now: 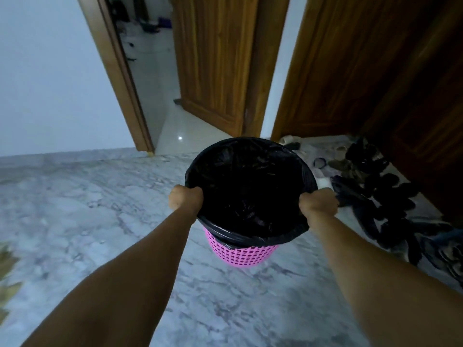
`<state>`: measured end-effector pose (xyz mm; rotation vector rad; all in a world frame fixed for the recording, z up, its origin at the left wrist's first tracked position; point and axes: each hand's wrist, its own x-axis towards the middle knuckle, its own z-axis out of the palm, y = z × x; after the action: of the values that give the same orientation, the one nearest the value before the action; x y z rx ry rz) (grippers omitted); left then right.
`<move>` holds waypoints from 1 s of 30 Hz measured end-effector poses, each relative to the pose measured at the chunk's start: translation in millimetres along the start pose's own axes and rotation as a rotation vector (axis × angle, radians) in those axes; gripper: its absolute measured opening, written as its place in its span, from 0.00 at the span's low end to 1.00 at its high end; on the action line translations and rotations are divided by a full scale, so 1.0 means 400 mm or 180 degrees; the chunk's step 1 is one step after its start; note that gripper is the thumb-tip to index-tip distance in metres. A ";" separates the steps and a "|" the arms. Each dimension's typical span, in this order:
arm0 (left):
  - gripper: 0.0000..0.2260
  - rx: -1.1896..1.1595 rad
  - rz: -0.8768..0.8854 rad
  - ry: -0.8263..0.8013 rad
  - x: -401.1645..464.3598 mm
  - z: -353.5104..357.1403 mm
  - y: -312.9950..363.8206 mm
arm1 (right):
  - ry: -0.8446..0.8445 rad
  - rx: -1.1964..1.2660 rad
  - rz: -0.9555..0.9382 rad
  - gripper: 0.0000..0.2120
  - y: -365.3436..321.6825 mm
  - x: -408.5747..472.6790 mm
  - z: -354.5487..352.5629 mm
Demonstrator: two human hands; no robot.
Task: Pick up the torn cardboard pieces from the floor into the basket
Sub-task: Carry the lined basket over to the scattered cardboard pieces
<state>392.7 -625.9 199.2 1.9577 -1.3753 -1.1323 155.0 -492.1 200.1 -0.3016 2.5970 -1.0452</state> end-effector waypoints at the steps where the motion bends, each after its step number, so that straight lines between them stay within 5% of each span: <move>1: 0.16 -0.0029 -0.0035 0.0075 0.028 -0.033 -0.005 | -0.0096 -0.0020 -0.0068 0.15 -0.035 -0.014 0.029; 17: 0.19 -0.0714 -0.1026 0.1265 0.433 -0.567 -0.180 | -0.1102 -0.0355 -0.1291 0.19 -0.593 -0.309 0.608; 30: 0.12 -0.1283 -0.1739 0.2570 0.647 -1.025 -0.422 | -0.2073 -0.0702 -0.2321 0.22 -0.970 -0.766 1.138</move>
<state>864.0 -829.9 199.1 2.1497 -0.1848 -0.6044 636.5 -959.9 229.6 -1.4487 2.0018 -0.6646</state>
